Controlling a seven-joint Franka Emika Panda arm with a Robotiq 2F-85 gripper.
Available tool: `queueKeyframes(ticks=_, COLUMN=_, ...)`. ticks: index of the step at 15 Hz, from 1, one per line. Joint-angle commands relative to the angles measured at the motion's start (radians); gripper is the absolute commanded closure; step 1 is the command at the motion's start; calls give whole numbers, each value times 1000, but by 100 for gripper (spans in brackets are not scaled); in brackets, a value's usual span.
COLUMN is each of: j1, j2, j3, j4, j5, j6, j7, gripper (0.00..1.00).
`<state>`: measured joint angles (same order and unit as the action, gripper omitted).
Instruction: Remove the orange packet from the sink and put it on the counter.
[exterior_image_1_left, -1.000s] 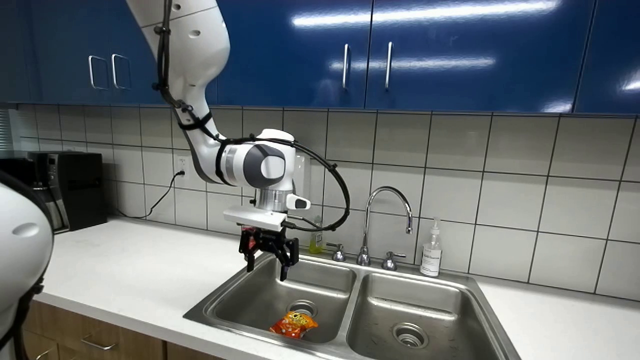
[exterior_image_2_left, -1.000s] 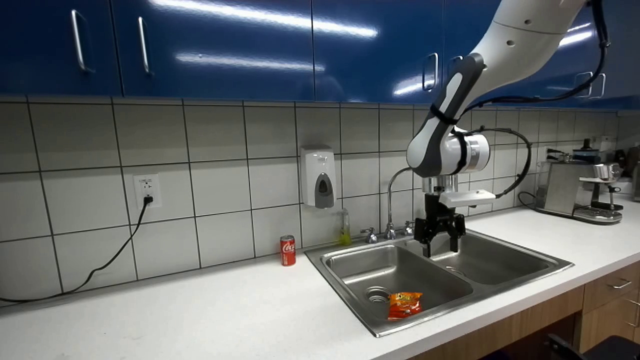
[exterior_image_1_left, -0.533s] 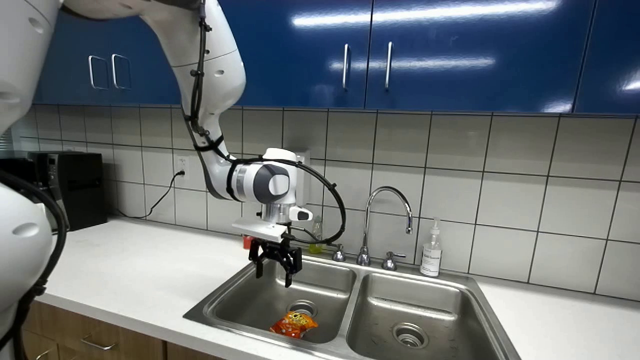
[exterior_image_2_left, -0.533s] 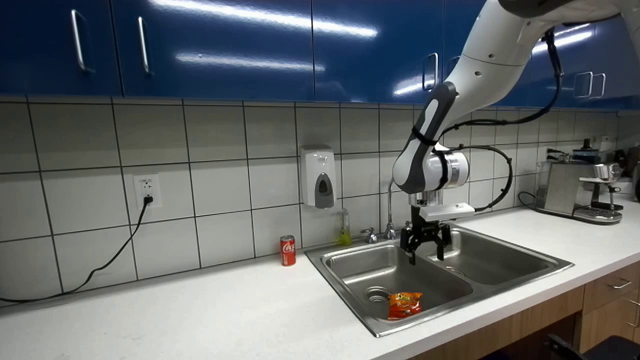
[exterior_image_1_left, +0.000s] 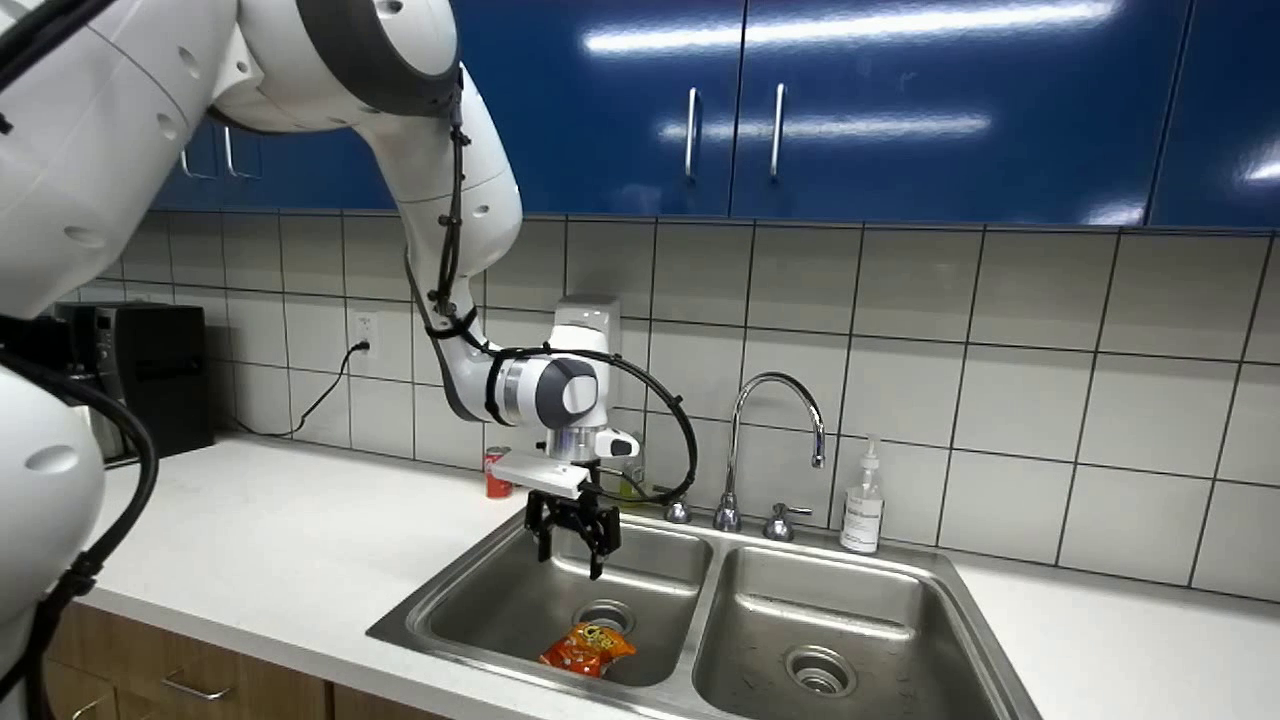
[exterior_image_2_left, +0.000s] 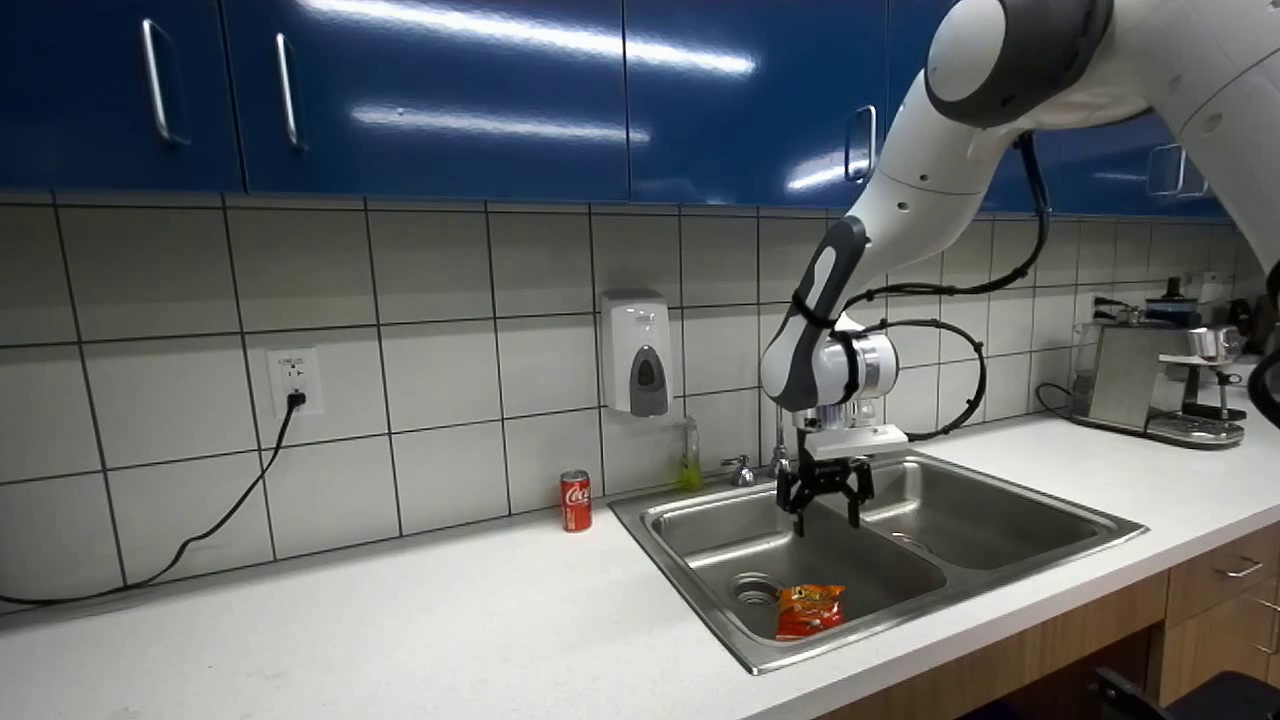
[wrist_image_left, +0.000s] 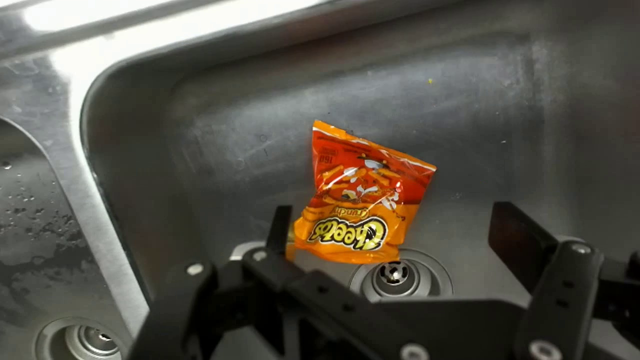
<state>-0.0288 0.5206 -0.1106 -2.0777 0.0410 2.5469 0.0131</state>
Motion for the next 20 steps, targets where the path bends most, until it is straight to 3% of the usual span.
queueKeyframes(ticks=1, j1=-19, j2=101, j3=14, j4=110, j5=3, j6=-5, j7=40, gripper=0)
queueKeyframes(ticks=20, j1=-49, j2=361, j3=-2, j4=258, j5=2, j6=76, j7=68, gripper=0)
